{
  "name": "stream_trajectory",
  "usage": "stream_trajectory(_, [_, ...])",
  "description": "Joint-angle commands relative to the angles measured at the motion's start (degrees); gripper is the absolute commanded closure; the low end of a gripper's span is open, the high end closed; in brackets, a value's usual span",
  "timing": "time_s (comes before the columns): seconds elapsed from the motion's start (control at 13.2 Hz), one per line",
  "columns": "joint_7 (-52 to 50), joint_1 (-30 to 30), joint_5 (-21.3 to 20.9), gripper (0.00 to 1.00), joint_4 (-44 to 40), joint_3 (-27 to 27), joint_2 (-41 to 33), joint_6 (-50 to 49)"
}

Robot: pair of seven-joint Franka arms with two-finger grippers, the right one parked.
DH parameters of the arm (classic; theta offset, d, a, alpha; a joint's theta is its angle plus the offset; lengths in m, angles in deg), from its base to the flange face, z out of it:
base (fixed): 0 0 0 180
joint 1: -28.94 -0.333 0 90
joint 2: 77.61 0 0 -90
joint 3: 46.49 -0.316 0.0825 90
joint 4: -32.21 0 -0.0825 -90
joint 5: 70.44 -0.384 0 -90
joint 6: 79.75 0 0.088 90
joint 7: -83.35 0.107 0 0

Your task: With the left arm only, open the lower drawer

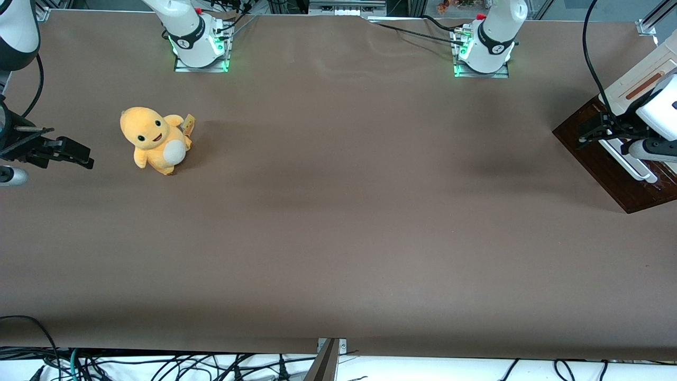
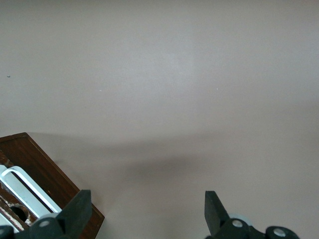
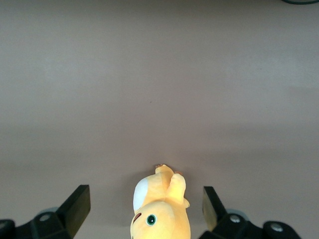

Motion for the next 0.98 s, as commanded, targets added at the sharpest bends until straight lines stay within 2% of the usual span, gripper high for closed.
stream_trajectory(0.0, [1.25,-0.08,0.45,0.00,0.53,-0.25,-1.16,-0.65])
stream_trajectory(0.6, [0.55,-0.08,-0.08,0.00,0.61,-0.33,-0.81,-1.09])
stream_trajectory(0.91, [-3.66,-1.48,-0.69,0.00,0.53,-0.69,2.70,-4.25])
